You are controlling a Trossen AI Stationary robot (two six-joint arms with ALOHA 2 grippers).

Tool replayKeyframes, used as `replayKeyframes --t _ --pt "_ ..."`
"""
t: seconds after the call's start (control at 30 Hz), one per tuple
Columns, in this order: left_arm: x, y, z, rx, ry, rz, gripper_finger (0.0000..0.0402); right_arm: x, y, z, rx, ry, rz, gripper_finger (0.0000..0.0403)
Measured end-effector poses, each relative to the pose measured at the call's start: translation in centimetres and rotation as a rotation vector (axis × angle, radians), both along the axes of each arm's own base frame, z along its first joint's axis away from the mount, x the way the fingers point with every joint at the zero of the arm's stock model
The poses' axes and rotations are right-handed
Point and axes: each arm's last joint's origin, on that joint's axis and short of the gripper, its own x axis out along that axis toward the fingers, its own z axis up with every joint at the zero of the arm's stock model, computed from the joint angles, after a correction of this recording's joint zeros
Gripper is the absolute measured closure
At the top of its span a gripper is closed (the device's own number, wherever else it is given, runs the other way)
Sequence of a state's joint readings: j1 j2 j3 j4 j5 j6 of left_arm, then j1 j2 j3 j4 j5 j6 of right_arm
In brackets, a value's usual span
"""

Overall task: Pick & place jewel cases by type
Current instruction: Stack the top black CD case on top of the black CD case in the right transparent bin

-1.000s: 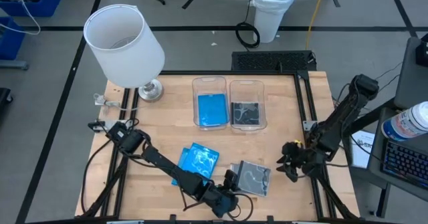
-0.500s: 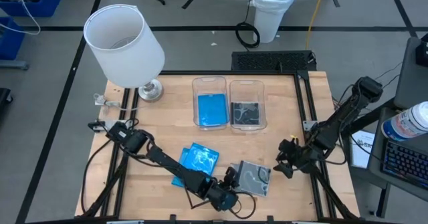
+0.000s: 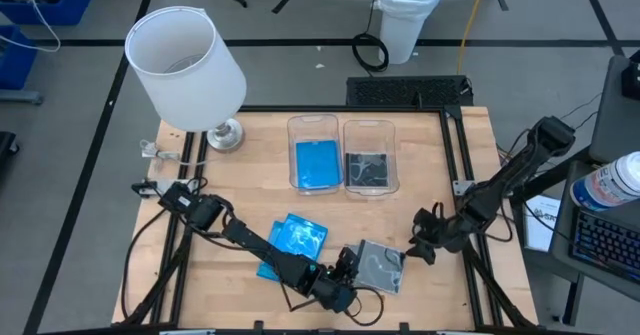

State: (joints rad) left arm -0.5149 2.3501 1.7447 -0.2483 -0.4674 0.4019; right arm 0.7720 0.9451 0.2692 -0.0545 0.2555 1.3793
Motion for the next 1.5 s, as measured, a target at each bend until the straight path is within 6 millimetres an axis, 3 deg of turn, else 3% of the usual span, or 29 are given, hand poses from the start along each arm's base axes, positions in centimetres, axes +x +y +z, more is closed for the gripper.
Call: replayKeyframes --t 0.23,0.57,0.97,1.5 --pt "0.1 0.3 -0.1 -0.019 0.021 -0.01 0.0227 -0.8 -0.9 -2.2 0.087 -0.032 -0.037 0.0133" --pt "1.1 1.1 -1.6 -0.06 0.017 0.002 0.0227 -0.9 -0.9 -2.4 0.114 -0.019 -0.039 0.0133" --pt "1.2 1.3 -1.5 -0.077 0.004 0.025 0.0227 -0.5 -0.1 -2.9 0.247 0.082 -0.01 0.0134" --pt "1.4 1.4 -1.5 -0.1 -0.007 0.036 0.0227 -0.3 0.5 -4.2 0.235 0.135 0.014 0.0187"
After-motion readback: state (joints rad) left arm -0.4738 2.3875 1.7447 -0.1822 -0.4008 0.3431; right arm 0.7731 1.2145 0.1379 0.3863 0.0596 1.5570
